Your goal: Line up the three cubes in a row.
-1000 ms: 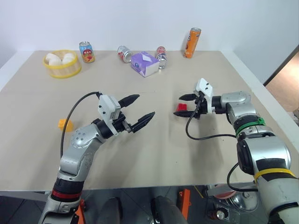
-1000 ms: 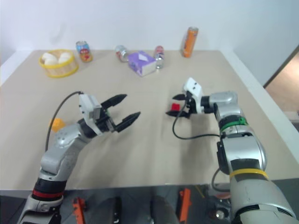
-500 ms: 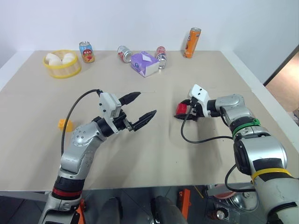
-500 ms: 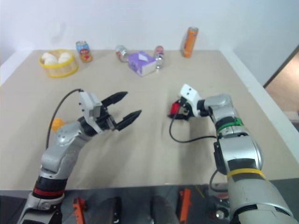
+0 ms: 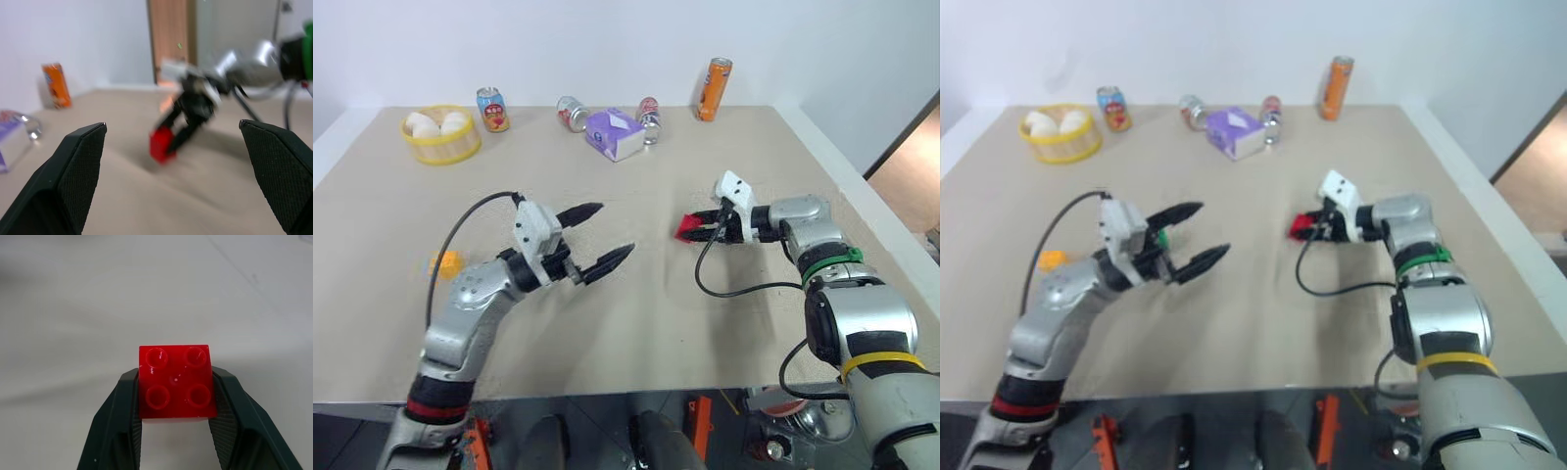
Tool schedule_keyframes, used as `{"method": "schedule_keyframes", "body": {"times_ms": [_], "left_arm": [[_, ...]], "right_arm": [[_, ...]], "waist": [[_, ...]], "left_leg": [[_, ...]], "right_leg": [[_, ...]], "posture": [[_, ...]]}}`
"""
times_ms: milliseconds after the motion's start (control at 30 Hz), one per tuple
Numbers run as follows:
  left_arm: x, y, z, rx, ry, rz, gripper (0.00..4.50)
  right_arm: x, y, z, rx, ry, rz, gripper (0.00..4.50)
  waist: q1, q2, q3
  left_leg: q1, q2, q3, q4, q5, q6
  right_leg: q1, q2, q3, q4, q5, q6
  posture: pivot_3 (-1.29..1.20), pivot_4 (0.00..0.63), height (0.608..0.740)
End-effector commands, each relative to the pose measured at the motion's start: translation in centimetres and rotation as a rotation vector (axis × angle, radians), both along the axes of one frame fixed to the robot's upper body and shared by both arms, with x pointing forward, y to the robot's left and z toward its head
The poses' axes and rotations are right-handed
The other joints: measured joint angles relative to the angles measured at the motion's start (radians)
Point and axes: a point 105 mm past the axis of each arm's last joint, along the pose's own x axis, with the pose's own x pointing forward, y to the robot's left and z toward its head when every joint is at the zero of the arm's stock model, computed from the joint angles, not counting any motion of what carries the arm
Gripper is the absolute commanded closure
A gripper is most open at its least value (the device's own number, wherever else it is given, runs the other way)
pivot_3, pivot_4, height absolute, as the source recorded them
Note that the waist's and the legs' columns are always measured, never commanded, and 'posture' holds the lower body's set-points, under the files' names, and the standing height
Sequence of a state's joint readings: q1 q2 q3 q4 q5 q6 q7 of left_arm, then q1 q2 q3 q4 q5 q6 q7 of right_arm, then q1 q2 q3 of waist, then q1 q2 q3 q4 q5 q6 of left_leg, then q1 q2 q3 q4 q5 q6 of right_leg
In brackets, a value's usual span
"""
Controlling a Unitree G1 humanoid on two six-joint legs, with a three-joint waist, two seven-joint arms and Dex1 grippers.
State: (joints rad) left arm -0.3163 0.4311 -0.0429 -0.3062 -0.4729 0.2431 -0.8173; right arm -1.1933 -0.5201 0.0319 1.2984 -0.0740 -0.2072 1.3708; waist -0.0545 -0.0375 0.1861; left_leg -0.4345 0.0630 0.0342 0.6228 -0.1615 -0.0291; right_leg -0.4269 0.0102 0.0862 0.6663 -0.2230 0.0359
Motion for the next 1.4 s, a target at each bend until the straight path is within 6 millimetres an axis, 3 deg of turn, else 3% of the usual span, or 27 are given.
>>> {"method": "schedule_keyframes", "body": {"times_ms": [33,167,333,433,667,1167,1233,1400], "left_arm": [[-2.3,1.4,0.3,0.083,-0.005,-0.09,0.0],[-3.4,2.8,-0.1,0.161,0.039,-0.135,0.0],[-4.0,3.4,-0.5,0.213,0.075,-0.178,0.0],[-4.0,3.4,-0.7,0.219,0.079,-0.182,0.0],[-3.9,3.1,-0.6,0.205,0.078,-0.18,0.0],[-4.2,2.8,-0.7,0.204,0.08,-0.182,0.0],[-4.1,2.8,-0.8,0.206,0.08,-0.181,0.0],[-3.7,3.1,-1.0,0.209,0.096,-0.165,0.0]], "right_arm": [[-1.7,1.7,4.0,0.063,-0.07,0.226,3.25],[-3.9,2.9,3.4,0.039,-0.076,0.34,3.25],[-7.9,4.2,0.6,-0.028,-0.029,0.419,3.25],[-9.0,4.2,-1.0,-0.081,-0.021,0.411,3.25],[-9.8,4.0,-2.2,-0.127,-0.006,0.397,3.25],[-9.1,3.8,-4.2,-0.203,0.001,0.382,3.25],[-9.2,3.8,-4.3,-0.204,0.009,0.387,2.21],[-9.5,4.2,-3.1,-0.15,0.009,0.404,0.53]], "waist": [[-0.002,0.001,0.0],[0.004,0.001,0.0],[0.012,0.001,0.0],[0.01,0.001,0.0],[0.007,0.001,0.0],[0.008,0.001,0.0],[0.008,0.001,0.0],[0.008,0.001,0.0]], "left_leg": [[0.0,0.0,0.0,0.0,0.0,0.0],[0.0,0.001,-0.002,-0.001,0.0,0.0],[-0.002,0.001,-0.005,0.0,0.0,0.0],[-0.002,0.0,-0.005,0.001,0.0,0.0],[0.001,0.001,-0.005,0.001,0.0,0.0],[0.0,0.001,-0.005,0.001,0.0,0.0],[0.0,0.001,-0.005,0.001,0.0,0.0],[0.0,0.001,-0.005,0.002,0.0,0.0]], "right_leg": [[0.0,0.0,0.0,0.0,-0.001,0.0],[0.001,0.0,-0.003,0.0,-0.003,0.001],[0.001,-0.001,-0.005,0.0,-0.006,0.0],[0.0,-0.001,-0.005,0.0,-0.006,0.0],[0.001,0.0,-0.005,0.001,-0.006,-0.005],[0.001,0.0,-0.005,0.001,-0.007,-0.004],[0.001,0.0,-0.005,0.001,-0.007,-0.004],[0.001,0.0,-0.005,0.001,-0.007,-0.004]], "posture": [[0.0,0.15,0.74],[0.0,0.15,0.74],[0.0,0.15,0.74],[0.0,0.15,0.74],[0.0,0.15,0.74],[0.0,0.15,0.74],[0.0,0.15,0.74],[0.0,0.15,0.74]]}}
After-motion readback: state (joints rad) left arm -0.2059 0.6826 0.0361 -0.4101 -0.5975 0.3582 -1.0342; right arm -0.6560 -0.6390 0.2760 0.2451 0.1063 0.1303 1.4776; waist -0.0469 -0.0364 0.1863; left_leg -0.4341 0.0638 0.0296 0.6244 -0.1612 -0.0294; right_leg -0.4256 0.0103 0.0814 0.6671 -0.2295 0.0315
